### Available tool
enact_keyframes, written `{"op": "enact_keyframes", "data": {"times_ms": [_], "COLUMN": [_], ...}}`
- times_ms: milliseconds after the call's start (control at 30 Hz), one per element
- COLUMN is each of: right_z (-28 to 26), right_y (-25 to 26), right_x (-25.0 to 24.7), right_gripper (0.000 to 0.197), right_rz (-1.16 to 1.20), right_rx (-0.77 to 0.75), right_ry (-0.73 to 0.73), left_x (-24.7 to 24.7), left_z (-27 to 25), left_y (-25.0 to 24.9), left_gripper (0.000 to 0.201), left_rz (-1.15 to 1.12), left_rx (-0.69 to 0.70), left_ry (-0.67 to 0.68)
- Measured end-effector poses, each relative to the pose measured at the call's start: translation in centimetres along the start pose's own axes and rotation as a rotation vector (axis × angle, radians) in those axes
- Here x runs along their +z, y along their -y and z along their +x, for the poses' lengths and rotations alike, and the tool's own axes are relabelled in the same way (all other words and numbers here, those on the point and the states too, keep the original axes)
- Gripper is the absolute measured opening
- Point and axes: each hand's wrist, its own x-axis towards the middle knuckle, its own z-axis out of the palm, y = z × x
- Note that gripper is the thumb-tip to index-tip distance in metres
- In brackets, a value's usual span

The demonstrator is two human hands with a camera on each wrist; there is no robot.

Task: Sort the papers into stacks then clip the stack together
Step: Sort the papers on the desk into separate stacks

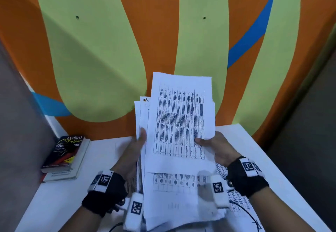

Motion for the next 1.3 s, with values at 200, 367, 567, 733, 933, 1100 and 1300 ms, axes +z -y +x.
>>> {"op": "enact_keyframes", "data": {"times_ms": [200, 367, 567, 733, 933, 1100, 1300], "right_z": [-1.6, -1.6, -1.4, -0.3, 0.2, 0.7, 0.3], "right_y": [4.8, 4.9, 0.8, 0.1, 2.4, 3.4, 0.4], "right_x": [3.0, 2.5, 2.0, 2.4, 2.6, 1.6, 2.3], "right_gripper": [0.015, 0.026, 0.073, 0.070, 0.057, 0.074, 0.044], "right_rz": [-0.289, -0.224, -0.099, -0.167, -0.249, -0.090, -0.241], "right_rx": [-0.522, -0.485, -0.339, -0.305, -0.401, -0.422, -0.426], "right_ry": [-0.130, -0.047, -0.034, -0.069, -0.043, -0.042, -0.079], "left_x": [-1.2, -1.3, -0.7, -0.9, -0.6, -0.3, 0.1], "left_z": [2.4, 2.0, 1.3, 2.0, 1.6, 0.8, 1.4], "left_y": [-2.5, -2.7, 1.1, 1.6, -0.6, -1.9, 0.5], "left_gripper": [0.066, 0.036, 0.057, 0.055, 0.050, 0.037, 0.025], "left_rz": [0.308, 0.319, 0.207, 0.225, 0.347, 0.227, 0.236], "left_rx": [0.381, 0.339, 0.339, 0.334, 0.471, 0.528, 0.449], "left_ry": [-0.312, -0.221, -0.281, -0.342, -0.385, -0.247, -0.362]}}
